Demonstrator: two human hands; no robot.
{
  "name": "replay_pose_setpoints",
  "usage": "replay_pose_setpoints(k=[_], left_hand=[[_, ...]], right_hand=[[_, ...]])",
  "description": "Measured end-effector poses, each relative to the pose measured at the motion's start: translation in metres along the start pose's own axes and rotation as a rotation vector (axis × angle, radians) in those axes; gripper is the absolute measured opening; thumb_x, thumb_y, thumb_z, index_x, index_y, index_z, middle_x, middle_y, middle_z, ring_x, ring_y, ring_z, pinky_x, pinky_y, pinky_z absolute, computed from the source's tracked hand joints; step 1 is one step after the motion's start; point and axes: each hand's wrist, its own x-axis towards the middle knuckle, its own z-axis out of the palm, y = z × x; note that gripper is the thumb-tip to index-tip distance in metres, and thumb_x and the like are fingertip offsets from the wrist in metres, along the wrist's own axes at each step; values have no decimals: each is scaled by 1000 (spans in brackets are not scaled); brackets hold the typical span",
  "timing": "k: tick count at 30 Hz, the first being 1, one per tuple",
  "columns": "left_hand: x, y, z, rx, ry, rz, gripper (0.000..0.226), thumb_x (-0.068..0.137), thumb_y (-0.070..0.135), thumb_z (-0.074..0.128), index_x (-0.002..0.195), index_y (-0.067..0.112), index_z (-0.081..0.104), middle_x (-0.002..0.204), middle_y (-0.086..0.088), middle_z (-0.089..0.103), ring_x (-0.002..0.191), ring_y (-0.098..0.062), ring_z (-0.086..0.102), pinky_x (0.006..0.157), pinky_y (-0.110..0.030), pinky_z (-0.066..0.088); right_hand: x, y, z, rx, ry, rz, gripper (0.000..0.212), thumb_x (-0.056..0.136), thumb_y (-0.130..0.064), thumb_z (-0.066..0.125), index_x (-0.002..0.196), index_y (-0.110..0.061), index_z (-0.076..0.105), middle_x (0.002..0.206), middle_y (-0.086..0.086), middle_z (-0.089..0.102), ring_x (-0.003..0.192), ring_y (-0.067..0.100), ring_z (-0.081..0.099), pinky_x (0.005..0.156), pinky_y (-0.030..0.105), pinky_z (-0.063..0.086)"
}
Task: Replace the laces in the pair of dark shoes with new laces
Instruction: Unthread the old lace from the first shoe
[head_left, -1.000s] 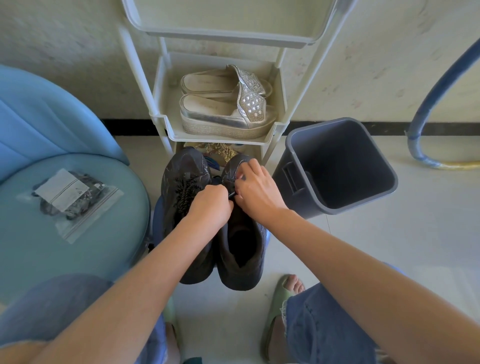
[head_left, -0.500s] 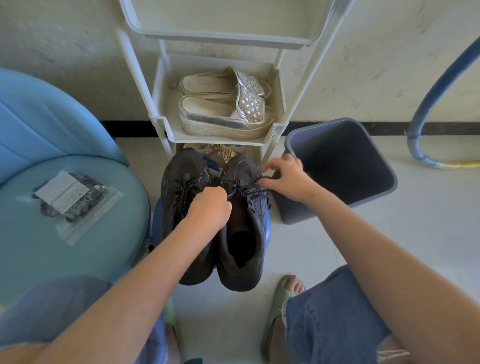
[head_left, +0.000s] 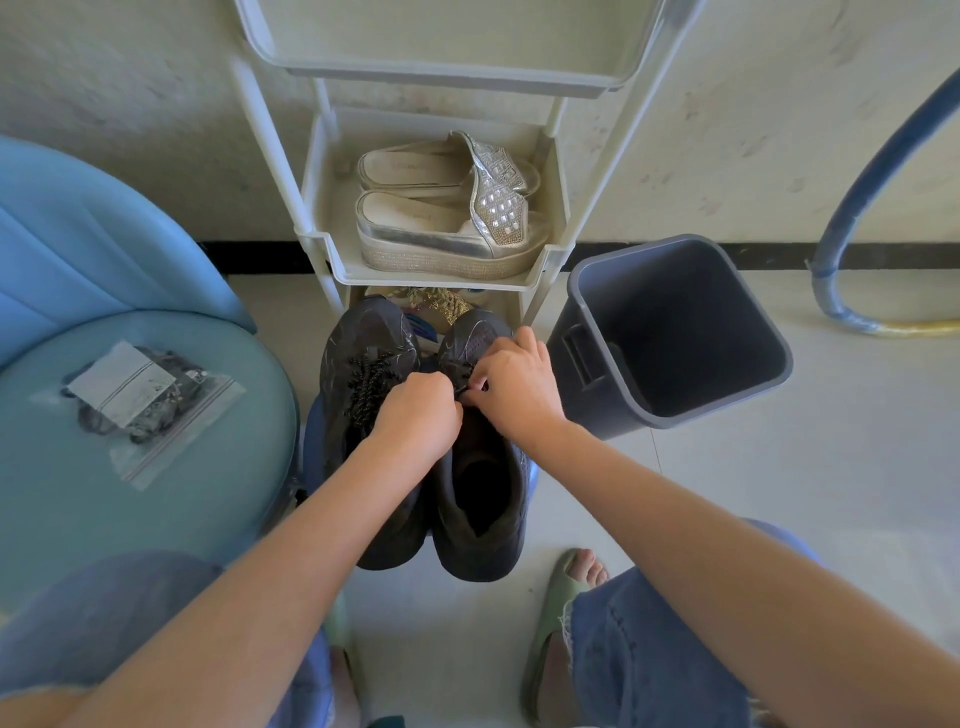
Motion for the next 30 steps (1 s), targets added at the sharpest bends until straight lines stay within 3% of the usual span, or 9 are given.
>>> replay_pose_setpoints(k=[2,5,8,10,13,16,24,27,30], left_hand=[[0,0,0,5,0,-4,23,97,19,44,101,2,59,102,-16,62,94,-33,61,70,-33,41],[-1,0,-1,25,-9,-9,22,98,17,41,100,1,56,106,-18,61,97,-34,59,73,-34,41],[-1,-2,-2,-13,-25,-7,22,97,14,40,89,-1,54,99,-20,60,89,-33,60,68,-35,42],[-2,-1,-3,-22,-33,-4,25,97,13,40,77,1,49,88,-16,59,80,-30,60,64,-34,41],[-3,1,-6,-38,-45,-10,30,97,13,40,68,6,41,67,-6,44,66,-27,52,66,-38,45],[-3,0,-7,-50,-63,-9,27,96,13,41,69,5,42,70,-6,44,66,-27,49,69,-41,44],[0,-2,-3,-33,-47,-12,21,96,19,45,93,2,57,94,-16,59,86,-31,58,69,-33,41],[0,-1,-3,-3,-38,-17,22,97,20,45,98,1,57,100,-17,61,92,-33,59,69,-33,40],[1,1,-4,-17,-70,-60,19,97,17,42,96,3,55,102,-16,60,92,-32,59,70,-33,42]], right_hand=[[2,4,-7,126,-102,-11,13,85,-34,67,87,-23,74,116,-2,55,115,24,32,100,32,25],[3,29,-40,293,-577,-177,13,83,-38,69,71,-35,65,125,-9,46,119,15,32,103,28,25],[-2,68,-77,700,-848,-45,9,84,-39,68,82,-30,71,130,-22,49,125,-3,39,105,21,25],[-2,87,-82,801,-755,92,14,85,-39,66,88,-28,73,126,-21,54,127,3,41,113,34,23],[3,82,-70,552,-473,136,29,85,-52,63,102,-30,72,117,-12,59,126,16,45,110,44,34],[8,53,-57,493,-247,70,21,85,-51,62,99,-38,68,120,-8,46,129,24,26,112,46,21],[11,0,-8,-158,-150,-126,33,87,-41,62,103,-15,72,130,3,49,121,28,29,99,34,20],[9,0,-5,27,-129,-35,27,85,-40,66,96,-17,75,133,-1,49,121,26,26,96,31,16],[7,12,-23,276,-319,-32,13,80,-38,72,71,-30,68,146,-8,36,129,25,15,100,34,12]])
